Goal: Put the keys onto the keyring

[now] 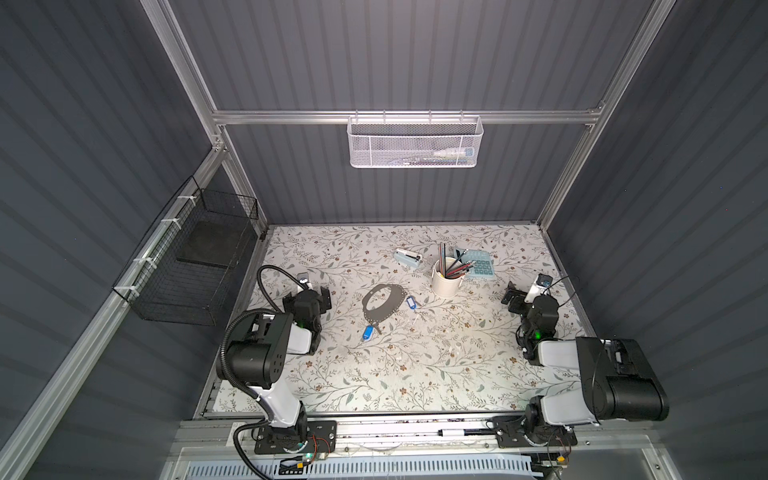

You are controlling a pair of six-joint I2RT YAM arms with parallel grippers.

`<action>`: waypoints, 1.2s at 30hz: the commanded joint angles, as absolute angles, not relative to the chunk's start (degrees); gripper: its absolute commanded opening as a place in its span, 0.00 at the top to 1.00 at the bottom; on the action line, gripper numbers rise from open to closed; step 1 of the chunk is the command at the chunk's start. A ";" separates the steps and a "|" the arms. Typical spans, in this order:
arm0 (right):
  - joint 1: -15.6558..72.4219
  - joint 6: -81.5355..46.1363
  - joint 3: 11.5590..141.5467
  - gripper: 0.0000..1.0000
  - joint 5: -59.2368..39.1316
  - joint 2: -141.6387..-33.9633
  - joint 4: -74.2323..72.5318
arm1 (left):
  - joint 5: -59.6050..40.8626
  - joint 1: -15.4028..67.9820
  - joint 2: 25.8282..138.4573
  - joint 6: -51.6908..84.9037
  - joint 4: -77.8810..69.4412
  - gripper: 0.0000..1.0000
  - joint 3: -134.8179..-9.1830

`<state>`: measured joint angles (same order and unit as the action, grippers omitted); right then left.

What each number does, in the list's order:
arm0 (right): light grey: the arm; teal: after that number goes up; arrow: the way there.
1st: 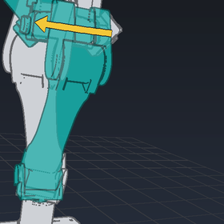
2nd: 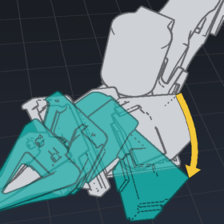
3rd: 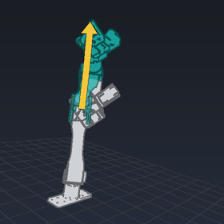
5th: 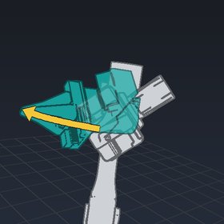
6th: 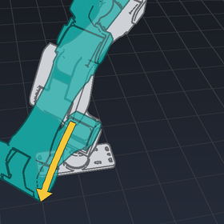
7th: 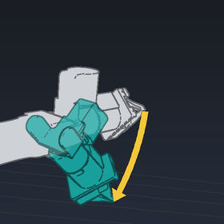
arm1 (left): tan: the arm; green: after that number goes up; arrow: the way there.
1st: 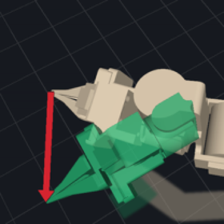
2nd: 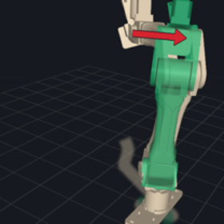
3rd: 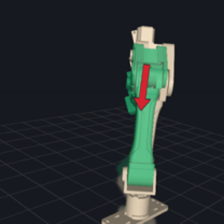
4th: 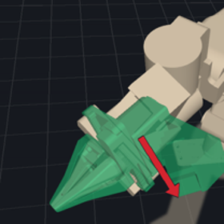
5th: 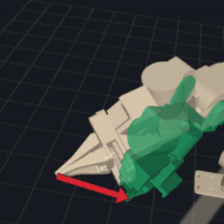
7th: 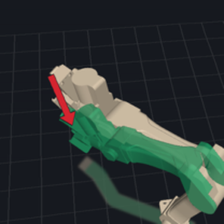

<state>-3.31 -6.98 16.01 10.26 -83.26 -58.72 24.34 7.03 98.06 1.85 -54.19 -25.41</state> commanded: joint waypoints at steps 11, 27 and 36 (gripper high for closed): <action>-1.05 -4.56 17.05 0.01 12.83 -84.09 -59.77 | 23.45 6.77 98.44 0.80 -54.77 0.00 -25.84; -0.91 -4.48 17.14 0.01 12.92 -84.13 -59.76 | 23.38 6.72 98.42 0.80 -54.84 0.00 -25.81; -0.88 -4.48 17.14 0.01 13.00 -84.13 -59.68 | 23.38 6.77 98.44 0.88 -54.87 0.00 -25.80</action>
<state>-1.08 -4.89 16.12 12.23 -83.70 -58.72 23.90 7.03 98.06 1.67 -54.02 -25.41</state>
